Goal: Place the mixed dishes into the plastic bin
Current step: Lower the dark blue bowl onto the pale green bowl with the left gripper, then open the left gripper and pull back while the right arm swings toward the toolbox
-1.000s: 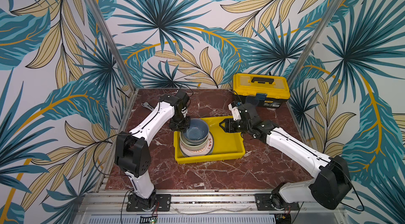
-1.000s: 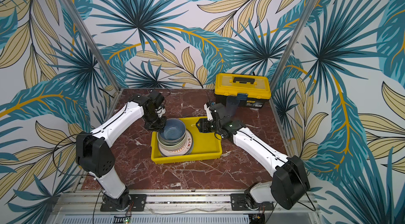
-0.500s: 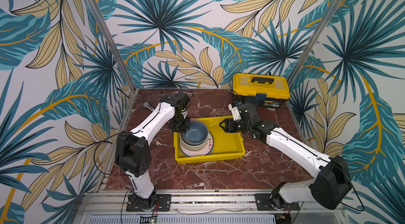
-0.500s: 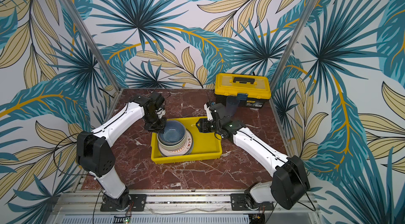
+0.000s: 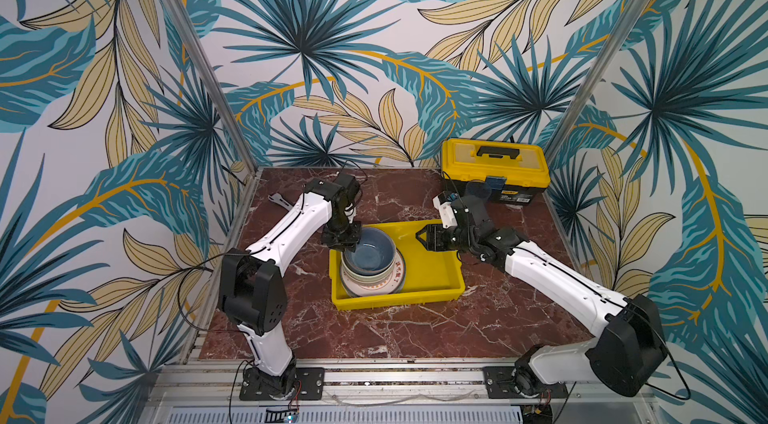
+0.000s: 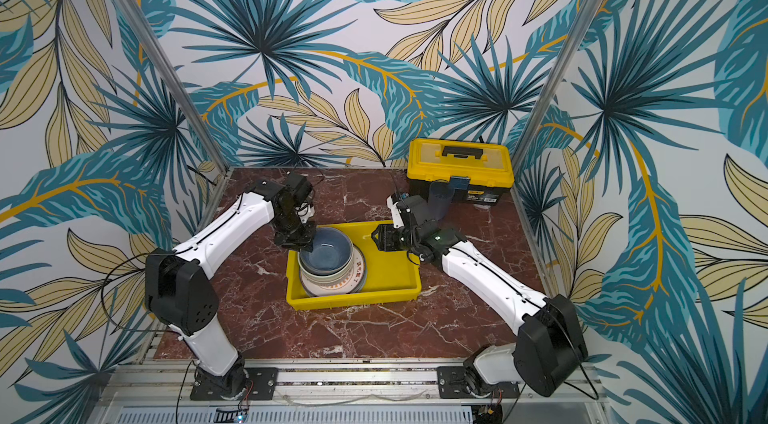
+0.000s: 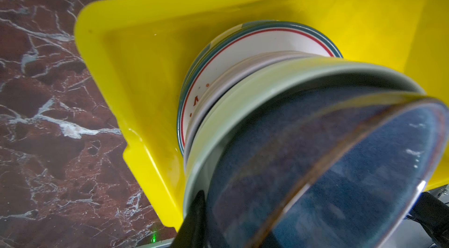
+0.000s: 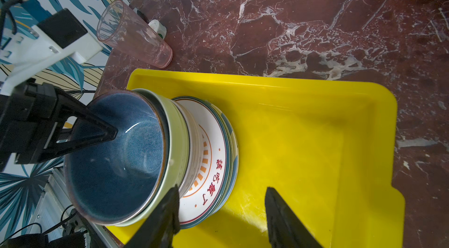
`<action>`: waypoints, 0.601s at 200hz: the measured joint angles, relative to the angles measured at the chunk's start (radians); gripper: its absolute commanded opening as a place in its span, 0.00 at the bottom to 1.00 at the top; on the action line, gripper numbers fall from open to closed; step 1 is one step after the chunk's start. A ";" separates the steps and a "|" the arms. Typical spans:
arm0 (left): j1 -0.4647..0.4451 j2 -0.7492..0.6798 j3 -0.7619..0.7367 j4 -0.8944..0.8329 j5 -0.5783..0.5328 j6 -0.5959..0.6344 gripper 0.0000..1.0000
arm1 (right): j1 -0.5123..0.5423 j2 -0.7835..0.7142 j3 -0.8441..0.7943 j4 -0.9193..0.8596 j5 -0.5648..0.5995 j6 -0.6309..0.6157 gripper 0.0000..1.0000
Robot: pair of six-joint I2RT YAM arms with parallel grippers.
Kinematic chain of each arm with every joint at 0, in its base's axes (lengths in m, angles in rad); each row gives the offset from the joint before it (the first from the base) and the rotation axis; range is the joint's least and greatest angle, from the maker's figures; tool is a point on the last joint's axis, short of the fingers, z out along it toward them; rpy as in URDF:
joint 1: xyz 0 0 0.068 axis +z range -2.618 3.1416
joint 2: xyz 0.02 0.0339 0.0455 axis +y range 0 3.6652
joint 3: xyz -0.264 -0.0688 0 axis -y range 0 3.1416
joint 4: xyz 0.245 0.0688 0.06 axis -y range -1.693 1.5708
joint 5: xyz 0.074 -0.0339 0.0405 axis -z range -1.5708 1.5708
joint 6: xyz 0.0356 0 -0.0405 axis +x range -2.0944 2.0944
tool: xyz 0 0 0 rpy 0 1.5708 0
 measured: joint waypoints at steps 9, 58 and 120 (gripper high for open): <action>0.000 -0.001 0.005 -0.003 0.000 0.000 0.31 | 0.000 0.000 0.000 0.000 0.000 0.000 0.58; 0.000 -0.007 0.013 -0.013 -0.001 0.000 0.34 | 0.000 0.000 0.000 0.000 0.000 0.000 0.58; 0.000 -0.029 0.050 -0.028 -0.019 -0.007 0.40 | 0.000 0.000 0.000 0.000 0.000 0.000 0.58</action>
